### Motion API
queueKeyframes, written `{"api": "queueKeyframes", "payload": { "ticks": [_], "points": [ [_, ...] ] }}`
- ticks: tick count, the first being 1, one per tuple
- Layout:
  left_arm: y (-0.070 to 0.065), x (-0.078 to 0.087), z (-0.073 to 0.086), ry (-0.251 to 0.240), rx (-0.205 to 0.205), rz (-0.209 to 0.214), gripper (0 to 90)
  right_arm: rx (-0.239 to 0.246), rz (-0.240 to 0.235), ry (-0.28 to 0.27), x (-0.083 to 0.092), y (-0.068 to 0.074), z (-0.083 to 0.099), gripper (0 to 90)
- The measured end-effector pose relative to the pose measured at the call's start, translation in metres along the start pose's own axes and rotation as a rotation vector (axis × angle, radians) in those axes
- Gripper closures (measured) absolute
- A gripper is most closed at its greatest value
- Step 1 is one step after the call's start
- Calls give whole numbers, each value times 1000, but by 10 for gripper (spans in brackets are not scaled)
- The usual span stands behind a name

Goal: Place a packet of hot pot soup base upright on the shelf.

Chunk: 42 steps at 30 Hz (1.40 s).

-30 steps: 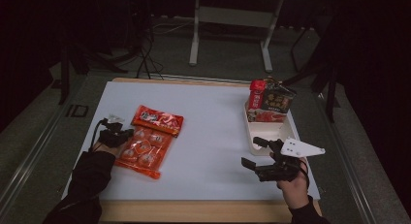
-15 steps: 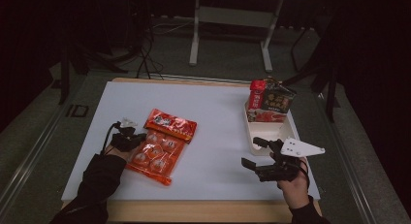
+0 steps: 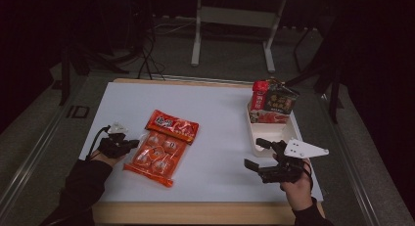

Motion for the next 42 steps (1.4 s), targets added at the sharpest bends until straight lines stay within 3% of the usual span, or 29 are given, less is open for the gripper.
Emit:
{"api": "queueKeyframes", "payload": {
  "ticks": [5,8,14,27,32,42],
  "points": [
    [-6,-2,14,68,-44,21,900,2,-6,5,-2,1,0,151],
    [-8,-2,14,54,-21,30,900,2,-8,8,-3,2,0,151],
    [-16,-4,13,56,-23,26,900,2,-10,10,-4,2,0,150],
    [-59,-21,4,53,-60,118,900,-2,-12,9,-2,1,1,151],
    [-68,-24,2,56,-84,152,900,-2,-11,9,-1,1,1,151],
    [-51,-36,-12,17,-48,52,900,-1,-3,6,1,0,2,158]
  ]
}}
Point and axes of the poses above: each handheld gripper's, and its own axes: x roughly backward along the jaws, z roughly out of its underside, y roughly to its left, the point moved 2 cm from there along -x, roughly forward along the jaws, and after that the axes turned 2 degrees about -y, right-handed, at the moved point
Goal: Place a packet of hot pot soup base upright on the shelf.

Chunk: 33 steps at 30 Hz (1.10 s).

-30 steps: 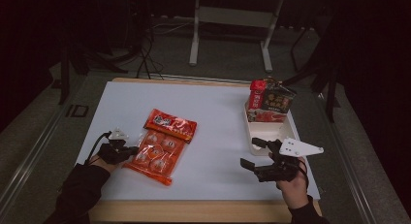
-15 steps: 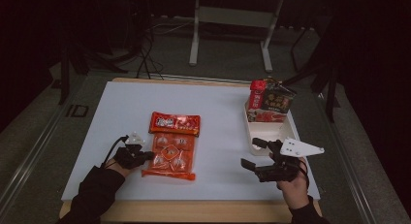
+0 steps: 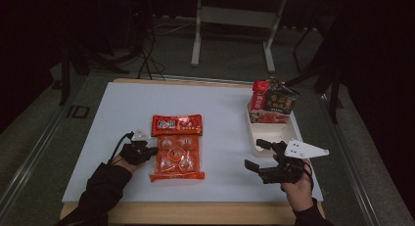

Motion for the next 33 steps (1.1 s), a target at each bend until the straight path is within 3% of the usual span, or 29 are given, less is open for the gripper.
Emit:
{"api": "queueKeyframes", "payload": {
  "ticks": [4,8,10,13,33],
  "points": [
    [6,-8,-8,-1,17,-34,900,-3,2,-2,0,-1,0,160],
    [8,-15,-15,-3,42,-27,900,-5,1,-4,1,-1,0,160],
    [6,-15,-16,0,24,-33,900,-4,2,-1,1,-2,0,160],
    [5,-16,-15,-3,50,-12,900,-3,1,1,1,-1,1,160],
    [-38,-44,-38,12,-50,83,900,-2,4,7,4,-1,3,160]
  ]
}}
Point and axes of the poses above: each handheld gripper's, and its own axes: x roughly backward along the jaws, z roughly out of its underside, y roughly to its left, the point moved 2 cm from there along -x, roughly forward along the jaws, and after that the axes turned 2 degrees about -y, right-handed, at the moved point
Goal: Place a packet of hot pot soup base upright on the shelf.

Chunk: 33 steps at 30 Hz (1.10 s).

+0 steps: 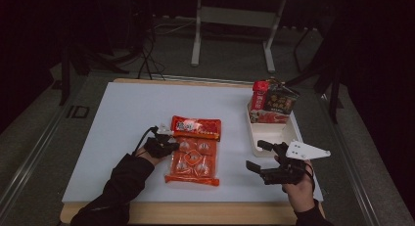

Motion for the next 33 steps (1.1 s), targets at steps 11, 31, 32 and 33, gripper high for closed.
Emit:
{"api": "queueKeyframes", "payload": {
  "ticks": [11,31,32,33],
  "points": [
    [-22,-8,-6,4,-29,60,900,-2,-2,2,1,0,1,160],
    [-44,7,13,49,-55,131,900,11,-1,21,-7,-1,2,163],
    [-45,7,13,51,-60,147,900,8,-1,18,-7,0,2,155],
    [-47,6,13,51,-66,150,900,3,-2,11,-7,0,2,151]
  ]
}}
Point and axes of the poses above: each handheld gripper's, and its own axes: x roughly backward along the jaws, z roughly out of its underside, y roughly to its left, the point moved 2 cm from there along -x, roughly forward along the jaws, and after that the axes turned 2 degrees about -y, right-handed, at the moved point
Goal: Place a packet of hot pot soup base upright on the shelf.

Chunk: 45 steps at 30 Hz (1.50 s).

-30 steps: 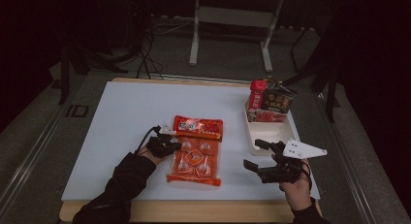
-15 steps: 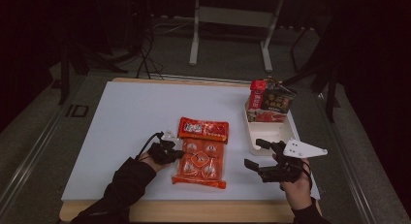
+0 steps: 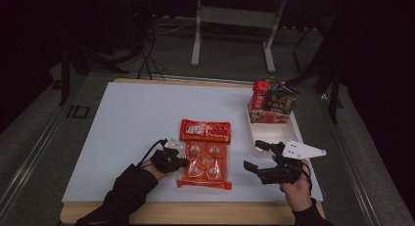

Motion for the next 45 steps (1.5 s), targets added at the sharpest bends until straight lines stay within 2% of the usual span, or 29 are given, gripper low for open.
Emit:
{"api": "queueKeyframes", "payload": {
  "ticks": [6,8,9,10,11,13,15,17,18,20,21,22,24,26,30,38,40,42,43,45],
  "points": [
    [1,0,0,-19,-11,19,899,-8,1,-13,1,0,-1,147],
    [3,3,0,-61,-21,12,896,-2,4,-13,1,0,-1,148],
    [5,4,0,-85,-38,-10,893,4,7,-12,1,0,-1,148],
    [6,6,-1,-96,-38,-21,887,11,13,-10,2,0,0,148],
    [9,10,-3,-109,-27,-10,886,16,14,-9,2,0,0,149],
    [13,15,-6,-129,-12,-17,883,27,20,-19,3,-1,0,149],
    [18,21,-10,-150,14,-18,830,48,20,-26,4,-1,-1,158],
    [22,26,-13,-170,36,-21,828,73,40,-29,4,0,-2,158],
    [24,27,-15,-173,55,-15,790,78,40,-33,5,0,-2,158],
    [28,31,-17,-162,82,-15,782,85,51,-37,5,1,-3,156],
    [29,31,-19,-150,86,-17,772,81,51,-35,6,1,-3,152],
    [29,31,-20,-145,86,-15,694,73,48,-32,6,1,-3,138],
    [30,32,-22,-148,79,-12,661,66,59,-20,6,2,-2,138],
    [31,32,-24,-149,79,-2,594,45,49,-17,5,2,-2,137],
    [35,31,-28,-167,89,-15,501,41,51,-7,4,4,-2,134],
    [53,25,-33,-147,116,-62,368,26,41,-19,5,4,-2,122],
    [58,24,-33,-143,127,-77,341,39,47,-12,5,5,-2,109],
    [65,23,-33,-142,139,-69,325,62,44,-13,4,7,-2,108],
    [68,22,-32,-141,140,-93,308,72,46,-9,4,8,-2,107],
    [74,20,-32,-143,154,-102,297,95,51,4,2,10,-2,107]
  ]
}}
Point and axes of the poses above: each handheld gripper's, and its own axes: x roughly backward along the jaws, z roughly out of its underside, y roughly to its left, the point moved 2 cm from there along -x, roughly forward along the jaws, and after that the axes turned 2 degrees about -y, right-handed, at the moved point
